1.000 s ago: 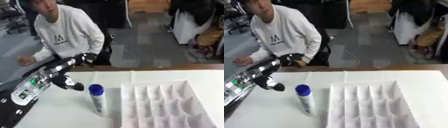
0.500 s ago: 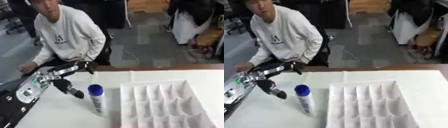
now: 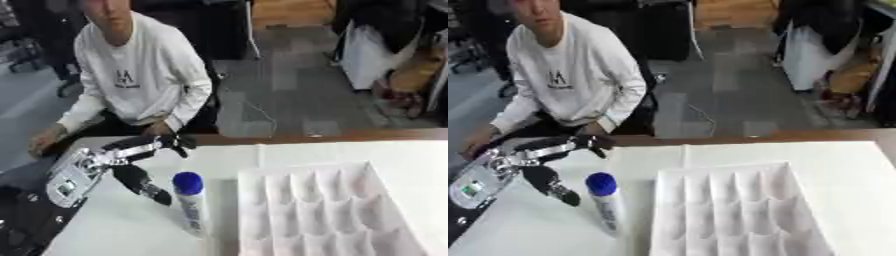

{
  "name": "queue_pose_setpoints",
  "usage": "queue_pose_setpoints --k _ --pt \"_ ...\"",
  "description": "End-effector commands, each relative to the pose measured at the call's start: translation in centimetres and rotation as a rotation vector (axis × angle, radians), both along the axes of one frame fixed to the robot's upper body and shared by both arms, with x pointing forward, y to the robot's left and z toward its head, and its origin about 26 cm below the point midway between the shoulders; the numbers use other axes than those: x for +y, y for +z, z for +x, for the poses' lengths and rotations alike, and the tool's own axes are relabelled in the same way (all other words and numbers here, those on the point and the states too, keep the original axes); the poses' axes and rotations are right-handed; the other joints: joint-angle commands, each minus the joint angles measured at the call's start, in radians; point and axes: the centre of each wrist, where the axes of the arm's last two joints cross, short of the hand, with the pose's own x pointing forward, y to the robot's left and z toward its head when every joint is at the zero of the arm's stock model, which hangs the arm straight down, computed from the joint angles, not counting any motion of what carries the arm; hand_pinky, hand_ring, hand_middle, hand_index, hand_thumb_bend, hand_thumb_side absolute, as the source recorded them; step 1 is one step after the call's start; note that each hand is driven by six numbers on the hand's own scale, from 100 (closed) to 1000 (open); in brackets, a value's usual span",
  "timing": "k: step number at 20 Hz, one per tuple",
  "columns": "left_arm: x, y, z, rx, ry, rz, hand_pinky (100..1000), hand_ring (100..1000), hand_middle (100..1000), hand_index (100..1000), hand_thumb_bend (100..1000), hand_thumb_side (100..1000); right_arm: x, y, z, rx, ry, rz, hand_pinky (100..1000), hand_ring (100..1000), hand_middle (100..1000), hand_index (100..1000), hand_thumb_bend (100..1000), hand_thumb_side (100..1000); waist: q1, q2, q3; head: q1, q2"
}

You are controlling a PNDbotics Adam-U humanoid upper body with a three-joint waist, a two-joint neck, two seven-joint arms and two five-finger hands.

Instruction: Pick up objects on the table and place them in the box.

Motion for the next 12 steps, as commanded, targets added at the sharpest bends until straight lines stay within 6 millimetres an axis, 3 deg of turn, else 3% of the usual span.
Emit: queue_pose_setpoints --k 1,12 --pt "0.52 1.25 0.16 -0.03 0.01 0.024 963 817 1000 965 1000 629 0.2 0.95 -0.32 -0.032 0.014 -0.015 475 554 488 584 616 832 -0.002 -0.012 -0.004 0.015 -0.013" --pt "0.92 0.88 0.73 -0.023 0.032 0.047 970 831 1000 967 1000 623 0.44 1.18 -0.26 -0.04 0.026 -0.007 475 554 488 584 614 835 0.002 -0.01 -0.014 0.032 -0.009"
